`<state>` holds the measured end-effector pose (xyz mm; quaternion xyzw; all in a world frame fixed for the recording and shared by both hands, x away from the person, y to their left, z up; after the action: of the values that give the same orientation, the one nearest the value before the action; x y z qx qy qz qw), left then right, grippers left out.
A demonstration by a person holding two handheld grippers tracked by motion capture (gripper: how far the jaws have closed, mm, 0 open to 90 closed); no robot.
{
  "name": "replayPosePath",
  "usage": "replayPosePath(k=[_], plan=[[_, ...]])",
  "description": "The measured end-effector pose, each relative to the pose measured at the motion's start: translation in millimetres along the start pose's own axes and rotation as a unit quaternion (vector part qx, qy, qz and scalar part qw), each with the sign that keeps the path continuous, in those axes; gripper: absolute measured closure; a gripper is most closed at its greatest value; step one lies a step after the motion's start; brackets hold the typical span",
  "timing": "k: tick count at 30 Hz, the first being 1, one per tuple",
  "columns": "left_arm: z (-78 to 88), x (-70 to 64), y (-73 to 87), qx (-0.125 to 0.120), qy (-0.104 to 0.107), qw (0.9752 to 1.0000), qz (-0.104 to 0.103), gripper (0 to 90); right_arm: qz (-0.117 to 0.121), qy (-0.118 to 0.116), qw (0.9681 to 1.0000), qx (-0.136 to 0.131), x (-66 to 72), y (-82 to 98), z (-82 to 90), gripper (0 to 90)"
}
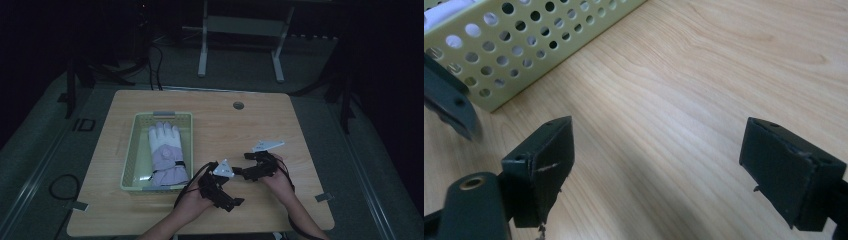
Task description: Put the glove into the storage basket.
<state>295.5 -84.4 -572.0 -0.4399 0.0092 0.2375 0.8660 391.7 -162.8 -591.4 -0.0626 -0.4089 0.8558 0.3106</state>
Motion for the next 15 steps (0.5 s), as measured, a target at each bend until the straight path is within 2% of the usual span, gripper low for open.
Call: replayPosePath(k=[8, 15], plan=[[-22.4, -5.7, 14.1, 0.011, 0.016, 0.9998, 0.000, 1.6, -0.002, 0.006, 1.0000, 0.004, -6.7, 21.3, 1.7, 14.2], [-31.8, -8.8, 18.7, -0.002, 0.030, 0.9996, 0.004, 1.5, -0.004, 0.004, 1.0000, -0.002, -8.8, 29.6, 3.3, 14.2]])
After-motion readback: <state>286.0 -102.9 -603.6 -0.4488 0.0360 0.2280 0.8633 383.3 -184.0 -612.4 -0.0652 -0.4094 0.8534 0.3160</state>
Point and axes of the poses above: each handheld gripper's, and its own axes: z roughly backward along the jaws, y roughly out of its underside, x roughly to its left, the point moved 9 cm from there along -z, roughly forward along the jaws, and after that the axes turned 2 degrees about z, right-handed, at the moved point
